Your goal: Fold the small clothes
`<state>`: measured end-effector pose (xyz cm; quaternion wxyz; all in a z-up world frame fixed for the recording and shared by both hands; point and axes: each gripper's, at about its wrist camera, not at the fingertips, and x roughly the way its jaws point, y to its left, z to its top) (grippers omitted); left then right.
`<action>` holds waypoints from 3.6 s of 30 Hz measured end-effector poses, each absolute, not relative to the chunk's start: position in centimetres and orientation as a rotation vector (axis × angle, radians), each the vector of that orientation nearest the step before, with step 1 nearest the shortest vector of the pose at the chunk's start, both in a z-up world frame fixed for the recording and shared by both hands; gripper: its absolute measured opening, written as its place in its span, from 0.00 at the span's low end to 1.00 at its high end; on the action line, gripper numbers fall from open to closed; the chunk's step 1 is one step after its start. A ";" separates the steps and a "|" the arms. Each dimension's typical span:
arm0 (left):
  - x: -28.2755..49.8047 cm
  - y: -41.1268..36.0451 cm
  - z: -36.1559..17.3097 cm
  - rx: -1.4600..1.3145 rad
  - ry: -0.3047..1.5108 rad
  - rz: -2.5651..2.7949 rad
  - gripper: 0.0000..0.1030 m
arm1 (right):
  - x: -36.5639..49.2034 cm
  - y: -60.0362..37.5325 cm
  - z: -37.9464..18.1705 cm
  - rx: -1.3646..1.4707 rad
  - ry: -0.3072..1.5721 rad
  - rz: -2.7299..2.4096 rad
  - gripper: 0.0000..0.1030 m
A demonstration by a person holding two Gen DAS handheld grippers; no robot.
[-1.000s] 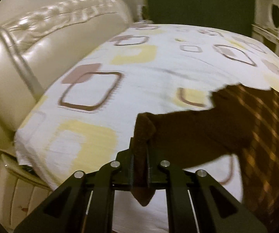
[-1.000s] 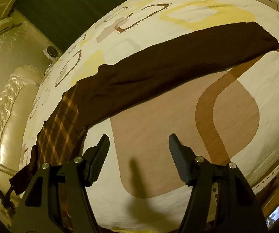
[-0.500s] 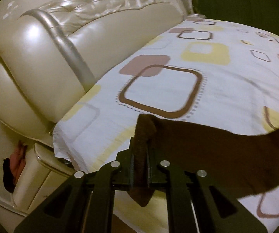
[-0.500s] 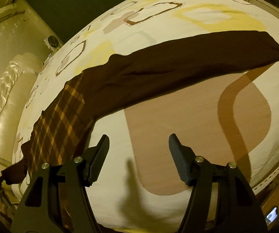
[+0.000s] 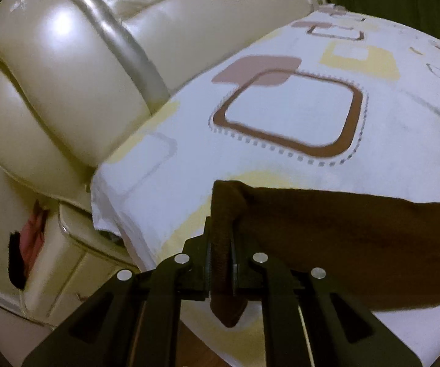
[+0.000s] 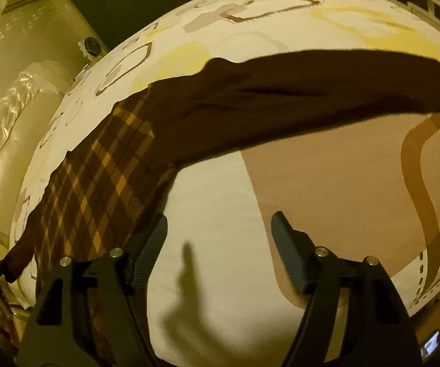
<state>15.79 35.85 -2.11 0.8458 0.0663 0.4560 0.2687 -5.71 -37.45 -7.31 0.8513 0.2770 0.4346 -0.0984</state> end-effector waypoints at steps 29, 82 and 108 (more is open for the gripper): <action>7.5 22.0 1.4 0.045 0.875 0.095 0.69 | -9.2 -45.1 -6.8 0.950 0.751 -0.201 0.68; 7.0 11.0 -1.7 -0.071 0.931 -0.008 0.75 | -14.2 -68.7 -3.3 1.458 0.285 -0.238 0.05; 6.6 13.6 0.6 -0.116 0.872 0.004 0.75 | 12.4 -21.3 1.7 0.922 0.806 0.359 0.05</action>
